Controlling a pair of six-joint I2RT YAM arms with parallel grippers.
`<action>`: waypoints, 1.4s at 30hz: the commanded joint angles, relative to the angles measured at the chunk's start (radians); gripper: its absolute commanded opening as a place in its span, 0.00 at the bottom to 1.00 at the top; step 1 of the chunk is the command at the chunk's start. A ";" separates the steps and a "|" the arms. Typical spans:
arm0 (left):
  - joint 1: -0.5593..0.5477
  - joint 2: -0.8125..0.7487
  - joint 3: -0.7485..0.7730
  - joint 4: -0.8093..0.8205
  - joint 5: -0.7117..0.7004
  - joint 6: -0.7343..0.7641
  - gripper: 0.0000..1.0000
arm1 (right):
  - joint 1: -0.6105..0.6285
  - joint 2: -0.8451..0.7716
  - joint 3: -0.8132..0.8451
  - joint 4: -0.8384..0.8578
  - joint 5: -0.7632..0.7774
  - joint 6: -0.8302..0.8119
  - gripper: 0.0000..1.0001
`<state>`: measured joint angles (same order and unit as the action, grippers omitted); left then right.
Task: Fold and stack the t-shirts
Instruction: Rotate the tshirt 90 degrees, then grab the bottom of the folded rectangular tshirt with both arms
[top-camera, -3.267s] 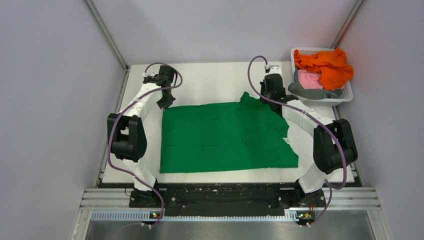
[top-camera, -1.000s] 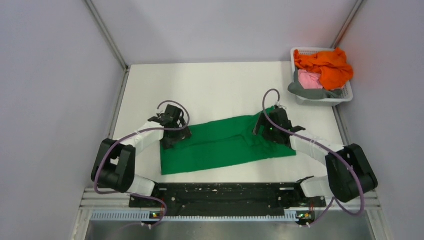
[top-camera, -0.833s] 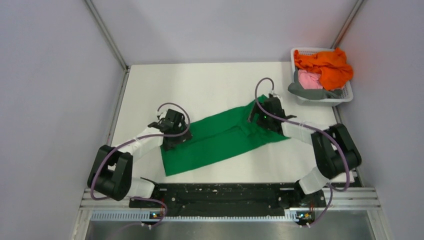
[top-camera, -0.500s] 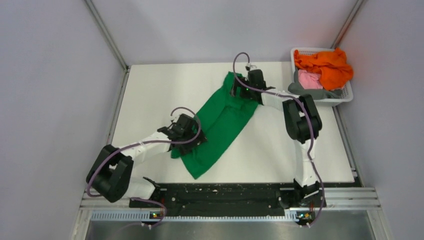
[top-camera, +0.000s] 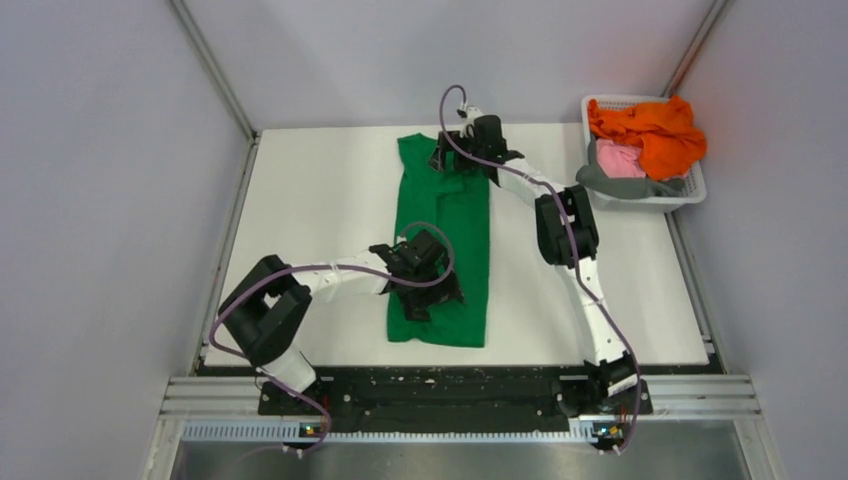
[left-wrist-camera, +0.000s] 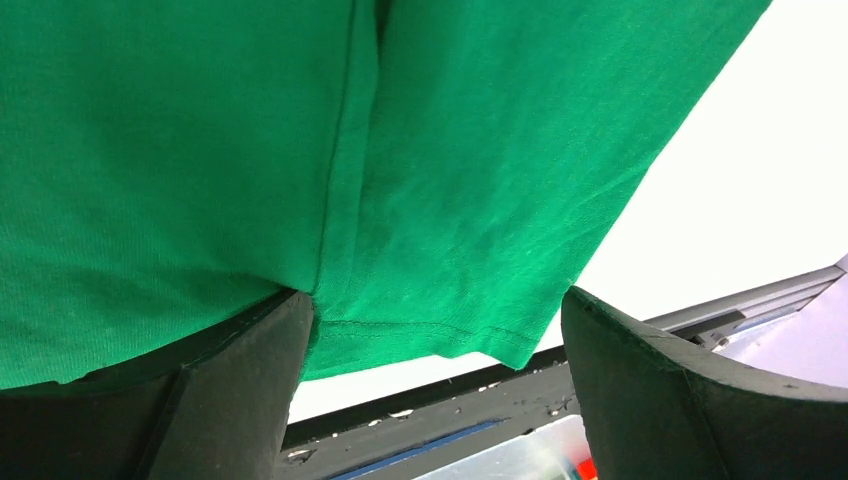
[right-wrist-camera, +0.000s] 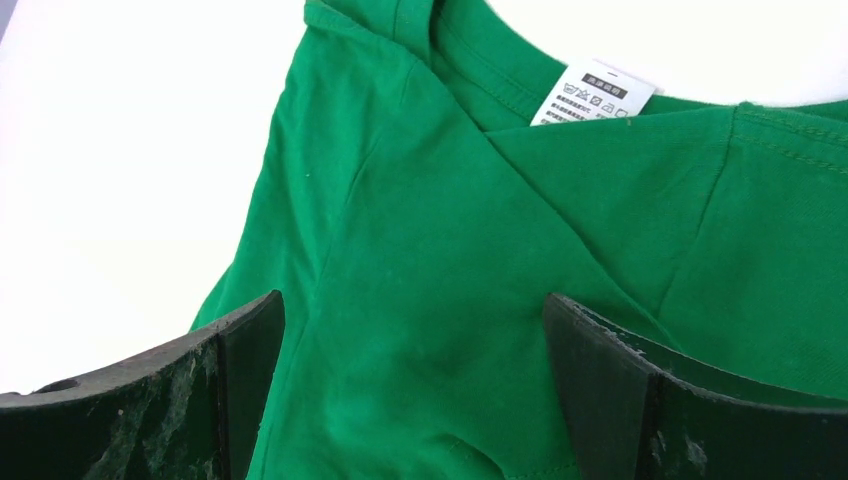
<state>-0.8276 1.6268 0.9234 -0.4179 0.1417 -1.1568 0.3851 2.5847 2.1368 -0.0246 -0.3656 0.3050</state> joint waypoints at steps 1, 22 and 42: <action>-0.015 -0.004 0.036 -0.051 -0.043 0.032 0.99 | 0.037 -0.004 0.043 -0.063 -0.016 -0.026 0.99; 0.109 -0.506 -0.299 -0.224 -0.155 0.145 0.87 | 0.225 -1.038 -1.082 -0.334 0.342 0.109 0.96; 0.120 -0.403 -0.477 -0.019 0.022 0.118 0.00 | 0.660 -1.300 -1.546 -0.220 0.301 0.237 0.70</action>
<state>-0.7048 1.2194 0.5083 -0.4679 0.1699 -1.0172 1.0229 1.2682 0.6006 -0.3367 -0.0563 0.5213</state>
